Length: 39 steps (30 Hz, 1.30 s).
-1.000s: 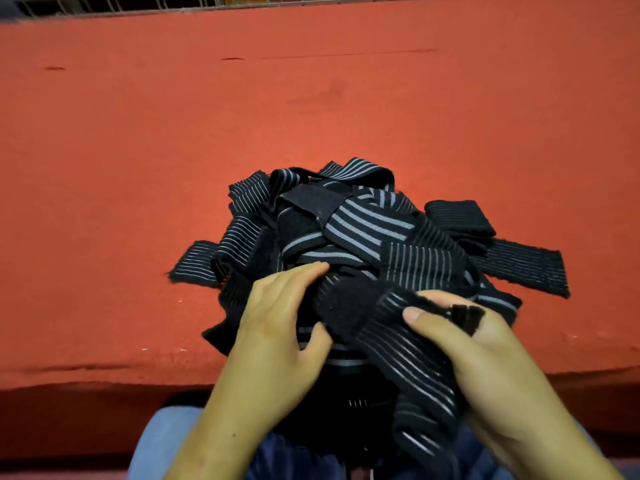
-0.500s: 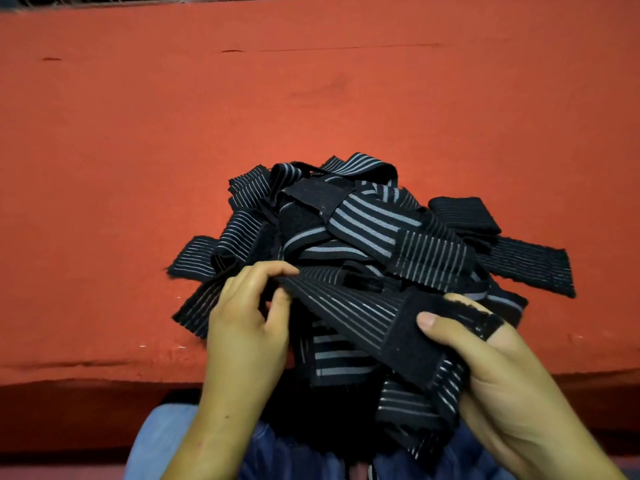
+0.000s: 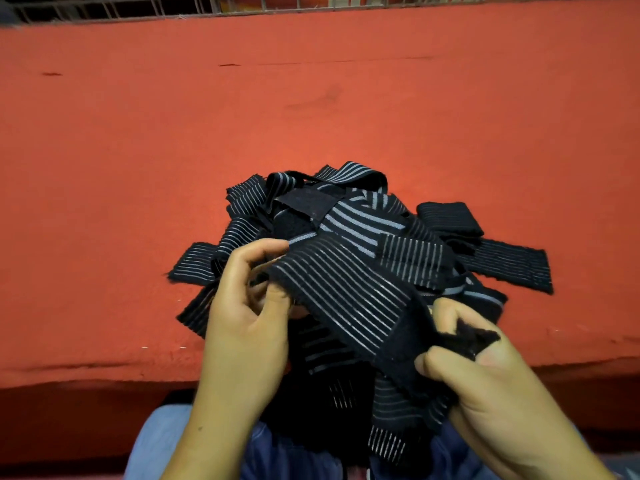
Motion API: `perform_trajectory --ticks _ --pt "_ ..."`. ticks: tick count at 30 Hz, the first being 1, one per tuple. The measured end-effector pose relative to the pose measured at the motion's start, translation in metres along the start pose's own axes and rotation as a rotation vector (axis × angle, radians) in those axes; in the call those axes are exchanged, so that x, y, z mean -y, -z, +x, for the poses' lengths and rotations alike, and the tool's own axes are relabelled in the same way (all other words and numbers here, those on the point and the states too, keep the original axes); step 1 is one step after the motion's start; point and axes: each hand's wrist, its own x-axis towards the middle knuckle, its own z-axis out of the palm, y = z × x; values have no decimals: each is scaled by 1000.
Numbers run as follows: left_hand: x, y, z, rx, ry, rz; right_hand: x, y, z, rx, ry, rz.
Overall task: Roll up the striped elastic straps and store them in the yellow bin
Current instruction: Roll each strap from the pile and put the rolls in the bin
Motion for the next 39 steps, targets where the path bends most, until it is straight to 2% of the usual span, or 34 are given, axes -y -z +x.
perform_trajectory --ticks 5,12,22,25,28,32,39 --pt "-14 -7 -13 19 242 -419 -5 -2 -12 -8 -3 30" --pt "-31 0 -39 87 307 -725 -22 -8 -30 -225 86 -60" --pt "-40 5 -85 12 207 -425 -44 -35 -67 -320 76 -69" --pt "-46 12 -96 -11 178 -417 -41 -42 -80 -363 111 -76" --pt "-55 23 -110 -51 172 -389 -40 -44 -102 -436 151 -185" --pt "-73 31 -108 -28 159 -435 -29 -40 -114 -505 204 -216" --pt "-79 55 -95 -144 85 -467 -45 -27 -115 -498 219 -236"
